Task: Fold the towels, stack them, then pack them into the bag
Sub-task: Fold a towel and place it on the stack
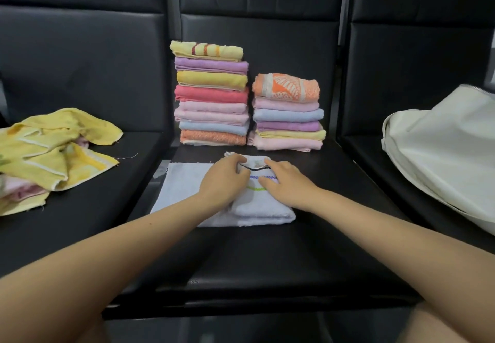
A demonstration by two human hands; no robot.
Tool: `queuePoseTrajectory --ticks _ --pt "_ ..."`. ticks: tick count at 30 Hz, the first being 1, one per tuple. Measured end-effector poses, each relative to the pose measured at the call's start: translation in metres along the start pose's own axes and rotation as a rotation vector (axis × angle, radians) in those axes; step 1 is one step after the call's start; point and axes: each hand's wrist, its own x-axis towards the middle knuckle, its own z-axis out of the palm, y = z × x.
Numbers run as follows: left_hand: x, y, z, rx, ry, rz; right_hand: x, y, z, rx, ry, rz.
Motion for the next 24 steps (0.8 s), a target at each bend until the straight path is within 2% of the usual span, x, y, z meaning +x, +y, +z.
queuePoseTrajectory --ticks 3,4,7,10,15,19,21,24 --pt "-0.006 -0.013 0.004 0.475 -0.028 0.085 0.005 0.000 0.010 -0.104 -0.062 0.012" --pt "-0.006 -0.019 0.005 0.538 -0.078 0.072 0.007 0.001 0.011 -0.124 -0.077 0.018" --pt "-0.004 -0.028 0.007 0.516 -0.235 -0.024 0.010 0.001 0.012 -0.145 -0.104 0.036" --pt "-0.004 -0.028 0.009 0.541 -0.238 -0.019 0.009 0.001 0.013 -0.079 -0.044 0.031" --pt "-0.003 -0.027 0.009 0.543 -0.189 0.009 0.007 0.000 0.010 0.274 0.095 0.071" --pt "0.003 -0.021 0.003 0.426 -0.174 0.010 0.010 -0.007 0.002 0.716 0.177 0.274" --pt "0.005 -0.018 0.000 0.362 -0.170 -0.010 0.012 -0.006 -0.005 0.884 0.092 0.381" --pt "0.006 -0.016 0.000 0.331 -0.172 -0.027 0.006 -0.007 -0.016 1.074 -0.118 0.458"
